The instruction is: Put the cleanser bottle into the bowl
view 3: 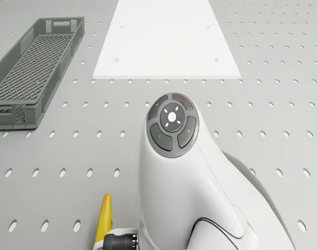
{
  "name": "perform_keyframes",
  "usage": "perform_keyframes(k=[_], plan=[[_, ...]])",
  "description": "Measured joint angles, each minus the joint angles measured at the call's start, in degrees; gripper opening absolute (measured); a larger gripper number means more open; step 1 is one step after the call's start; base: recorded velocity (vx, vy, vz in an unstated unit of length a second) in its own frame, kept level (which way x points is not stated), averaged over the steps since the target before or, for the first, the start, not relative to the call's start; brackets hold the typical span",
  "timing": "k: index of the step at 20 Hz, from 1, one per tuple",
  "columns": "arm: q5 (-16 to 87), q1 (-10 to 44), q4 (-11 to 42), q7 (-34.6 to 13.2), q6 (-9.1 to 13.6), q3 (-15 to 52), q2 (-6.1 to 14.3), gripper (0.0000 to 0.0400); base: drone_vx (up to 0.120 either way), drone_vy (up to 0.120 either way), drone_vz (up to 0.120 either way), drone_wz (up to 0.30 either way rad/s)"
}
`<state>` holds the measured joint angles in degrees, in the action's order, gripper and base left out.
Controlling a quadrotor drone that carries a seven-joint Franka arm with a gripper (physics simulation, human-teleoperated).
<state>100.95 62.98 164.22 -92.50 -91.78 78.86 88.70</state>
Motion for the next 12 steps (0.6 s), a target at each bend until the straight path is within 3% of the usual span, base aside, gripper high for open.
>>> perform_keyframes(k=[12], plan=[[-1.1,-8.8,-2.0,10.8,-1.5,0.6,1.3,0.0400,0.000,0.000,0.000,0.000]])
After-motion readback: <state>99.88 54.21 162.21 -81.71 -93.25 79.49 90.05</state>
